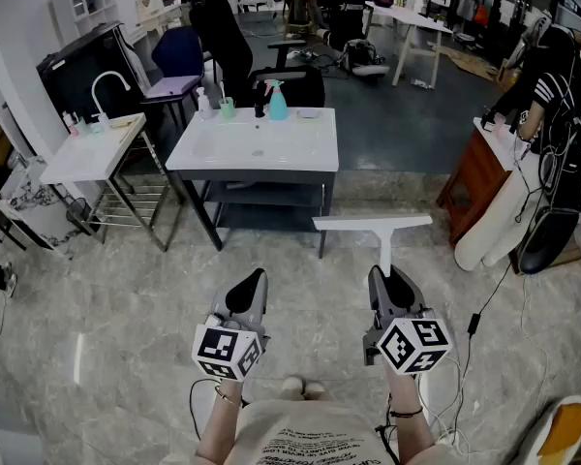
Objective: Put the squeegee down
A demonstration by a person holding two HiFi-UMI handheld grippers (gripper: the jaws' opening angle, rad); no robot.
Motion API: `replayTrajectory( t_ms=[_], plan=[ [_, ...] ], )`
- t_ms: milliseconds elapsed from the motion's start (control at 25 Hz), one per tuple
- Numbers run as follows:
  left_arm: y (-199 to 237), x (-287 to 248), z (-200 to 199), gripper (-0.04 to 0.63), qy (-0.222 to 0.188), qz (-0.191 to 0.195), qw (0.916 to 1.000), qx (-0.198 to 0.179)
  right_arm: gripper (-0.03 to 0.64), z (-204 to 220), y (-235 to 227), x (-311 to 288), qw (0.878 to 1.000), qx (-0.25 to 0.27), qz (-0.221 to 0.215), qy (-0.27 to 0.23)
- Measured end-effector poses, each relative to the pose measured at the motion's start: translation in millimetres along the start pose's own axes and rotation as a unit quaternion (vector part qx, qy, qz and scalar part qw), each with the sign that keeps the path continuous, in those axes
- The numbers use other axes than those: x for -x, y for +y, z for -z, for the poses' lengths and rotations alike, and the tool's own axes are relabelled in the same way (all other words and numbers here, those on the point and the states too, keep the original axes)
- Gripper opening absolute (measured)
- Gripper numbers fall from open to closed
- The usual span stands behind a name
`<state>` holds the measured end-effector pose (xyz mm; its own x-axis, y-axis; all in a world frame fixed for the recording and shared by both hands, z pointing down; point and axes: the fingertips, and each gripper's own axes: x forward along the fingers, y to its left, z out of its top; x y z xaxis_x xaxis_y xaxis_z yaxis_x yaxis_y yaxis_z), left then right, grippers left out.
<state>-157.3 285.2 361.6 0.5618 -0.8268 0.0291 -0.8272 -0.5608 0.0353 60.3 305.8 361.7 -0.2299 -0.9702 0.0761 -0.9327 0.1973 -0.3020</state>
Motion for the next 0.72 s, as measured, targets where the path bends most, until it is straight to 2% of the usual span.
replayTrajectory(
  t_ms=[720],
  plan=[
    [-14.4, 3.7, 2.8, 0.023, -0.005, -0.018, 0.9998, 0.005, 0.094, 7.6, -22.7, 10.5, 1.000, -0.027, 0.002, 0.005]
  ],
)
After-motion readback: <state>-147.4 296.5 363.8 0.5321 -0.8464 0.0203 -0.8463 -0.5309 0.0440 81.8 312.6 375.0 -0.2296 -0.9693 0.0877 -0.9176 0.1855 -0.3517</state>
